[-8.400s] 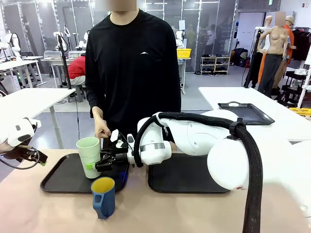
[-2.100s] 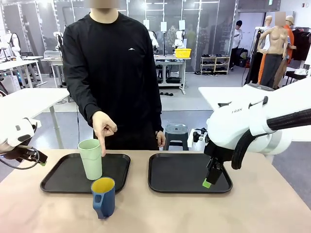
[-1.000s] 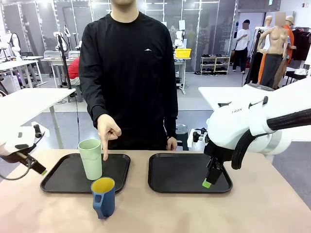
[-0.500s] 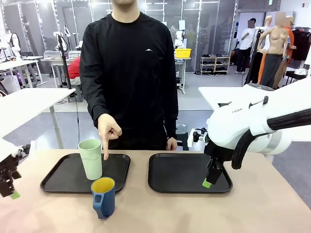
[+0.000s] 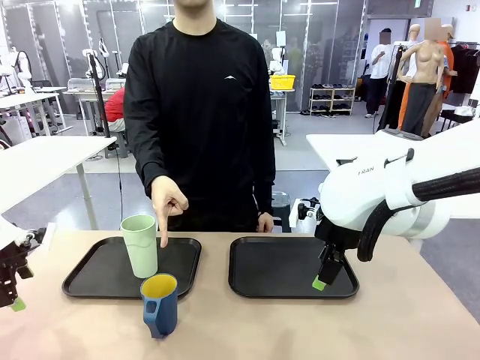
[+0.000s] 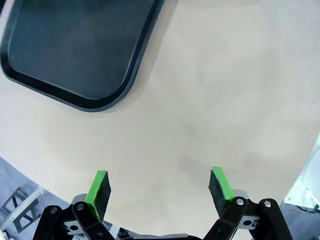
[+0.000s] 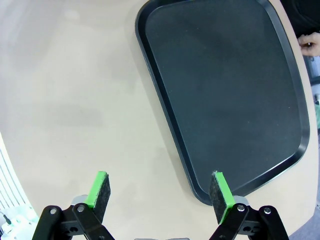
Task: Sort and store the cups by type.
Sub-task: Pick up the Handle plastic cup and place it into the empty Flat Tray.
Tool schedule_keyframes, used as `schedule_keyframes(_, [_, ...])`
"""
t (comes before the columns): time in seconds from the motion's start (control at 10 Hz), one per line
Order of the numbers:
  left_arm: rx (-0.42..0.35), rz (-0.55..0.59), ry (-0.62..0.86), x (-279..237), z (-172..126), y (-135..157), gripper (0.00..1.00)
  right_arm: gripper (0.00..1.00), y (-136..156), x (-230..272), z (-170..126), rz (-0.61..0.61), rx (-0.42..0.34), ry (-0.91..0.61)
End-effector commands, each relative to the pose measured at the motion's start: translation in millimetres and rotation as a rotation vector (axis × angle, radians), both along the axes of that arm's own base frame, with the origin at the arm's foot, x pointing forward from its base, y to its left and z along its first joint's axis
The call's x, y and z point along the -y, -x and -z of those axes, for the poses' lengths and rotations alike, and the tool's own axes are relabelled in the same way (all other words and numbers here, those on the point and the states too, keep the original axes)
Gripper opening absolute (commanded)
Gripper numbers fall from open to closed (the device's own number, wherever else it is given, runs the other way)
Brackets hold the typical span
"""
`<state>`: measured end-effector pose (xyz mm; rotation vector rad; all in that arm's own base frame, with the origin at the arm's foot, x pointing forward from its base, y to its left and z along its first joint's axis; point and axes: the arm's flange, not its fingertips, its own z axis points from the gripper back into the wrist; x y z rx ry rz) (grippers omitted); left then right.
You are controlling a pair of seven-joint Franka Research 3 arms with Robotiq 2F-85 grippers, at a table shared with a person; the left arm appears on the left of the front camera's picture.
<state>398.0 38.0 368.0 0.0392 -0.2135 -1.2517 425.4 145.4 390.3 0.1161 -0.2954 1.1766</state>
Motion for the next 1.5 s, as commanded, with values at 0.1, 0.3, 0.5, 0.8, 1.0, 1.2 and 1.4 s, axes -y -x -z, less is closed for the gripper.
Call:
schedule_keyframes(0.1, [-0.004, 0.007, -0.003, -2, 1, 0, 1.00, 1.00, 0, 1, 0, 0.003, 0.002, 0.009])
schedule_keyframes(0.3, [-0.004, 0.007, -0.003, -2, 1, 0, 1.00, 1.00, 0, 1, 0, 0.003, 0.002, 0.009])
schedule_keyframes(0.5, [-0.004, 0.115, 0.120, 10, 6, 2, 1.00, 1.00, 0, 1, 0, 0.003, 0.002, 0.009])
schedule_keyframes(0.8, [0.039, 0.264, 0.340, 28, 22, 13, 1.00, 1.00, 0, 1, 0, 0.003, 0.002, 0.009])
schedule_keyframes(1.0, [0.026, 0.351, 0.417, 40, 39, 17, 1.00, 1.00, 0, 1, 0, 0.003, 0.002, 0.009])
schedule_keyframes(1.2, [0.024, 0.403, 0.565, 49, 50, 17, 1.00, 1.00, 0, 1, 0, 0.003, 0.002, 0.009])
schedule_keyframes(1.4, [0.022, 0.433, 0.723, 51, 58, 14, 1.00, 1.00, 0, 1, 0, 0.003, 0.002, 0.009])
